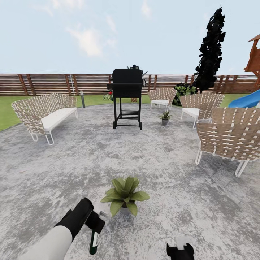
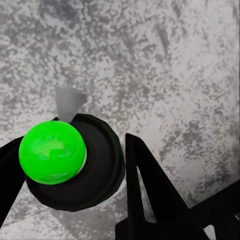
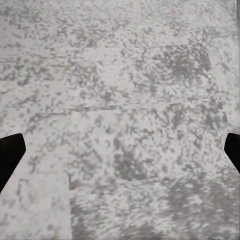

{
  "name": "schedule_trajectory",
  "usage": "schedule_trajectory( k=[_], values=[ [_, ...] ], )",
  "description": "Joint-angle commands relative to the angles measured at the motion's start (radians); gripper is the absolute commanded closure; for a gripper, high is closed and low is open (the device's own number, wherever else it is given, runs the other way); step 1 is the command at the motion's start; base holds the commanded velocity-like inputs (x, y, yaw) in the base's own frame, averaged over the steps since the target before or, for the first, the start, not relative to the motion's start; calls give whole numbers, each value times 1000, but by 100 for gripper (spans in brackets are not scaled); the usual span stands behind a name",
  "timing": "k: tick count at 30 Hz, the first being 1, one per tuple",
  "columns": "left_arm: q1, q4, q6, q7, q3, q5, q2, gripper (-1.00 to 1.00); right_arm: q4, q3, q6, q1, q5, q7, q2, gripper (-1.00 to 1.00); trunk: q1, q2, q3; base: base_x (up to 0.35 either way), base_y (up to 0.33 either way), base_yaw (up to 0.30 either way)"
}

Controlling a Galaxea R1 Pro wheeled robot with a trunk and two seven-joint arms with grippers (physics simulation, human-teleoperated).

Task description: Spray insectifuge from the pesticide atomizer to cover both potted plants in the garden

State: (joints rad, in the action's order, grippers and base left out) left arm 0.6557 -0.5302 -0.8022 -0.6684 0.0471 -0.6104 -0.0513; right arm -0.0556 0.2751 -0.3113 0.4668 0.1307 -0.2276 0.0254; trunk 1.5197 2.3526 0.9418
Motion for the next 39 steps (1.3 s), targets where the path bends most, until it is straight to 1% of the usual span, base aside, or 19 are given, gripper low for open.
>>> schedule_trajectory(
  k=[1,3,6,7,15,18,21,26,36,39],
  values=[
    [0,1,2,0,-1,-9,-8,100,1,10,-3,1,23,0,0,-100,0,0,1,0,0,0],
    [0,-2,4,8,-2,-6,-15,100,1,11,-3,0,30,2,-1,-100,0,0,1,0,0,0],
    [-1,-5,3,13,-8,2,-17,100,0,12,-3,0,35,4,-1,-100,0,0,1,0,0,0],
    [-1,-11,3,13,-10,21,-16,100,2,13,-3,-1,33,1,-3,-100,0,0,2,9,-11,0],
    [-1,-11,2,13,-10,21,-16,100,2,13,-3,-1,33,1,-2,-100,0,0,13,9,1,0],
    [-1,-11,3,13,-10,21,-16,100,2,13,-3,-1,33,1,-2,-100,0,0,17,175,130,0],
    [-1,-11,3,13,-9,21,-16,100,2,13,-3,-1,33,1,-2,-100,0,0,18,212,157,0],
    [-1,-12,3,13,-10,20,-14,100,2,13,-3,-1,33,1,-3,-100,0,0,19,13,-1,0],
    [-1,-11,4,13,-7,21,-15,100,2,12,-3,-1,32,1,-4,-100,0,0,19,20,-243,0],
    [-1,-11,4,13,-6,21,-16,100,3,12,-3,-1,30,3,-8,-100,0,0,19,-62,-266,0]
  ],
)
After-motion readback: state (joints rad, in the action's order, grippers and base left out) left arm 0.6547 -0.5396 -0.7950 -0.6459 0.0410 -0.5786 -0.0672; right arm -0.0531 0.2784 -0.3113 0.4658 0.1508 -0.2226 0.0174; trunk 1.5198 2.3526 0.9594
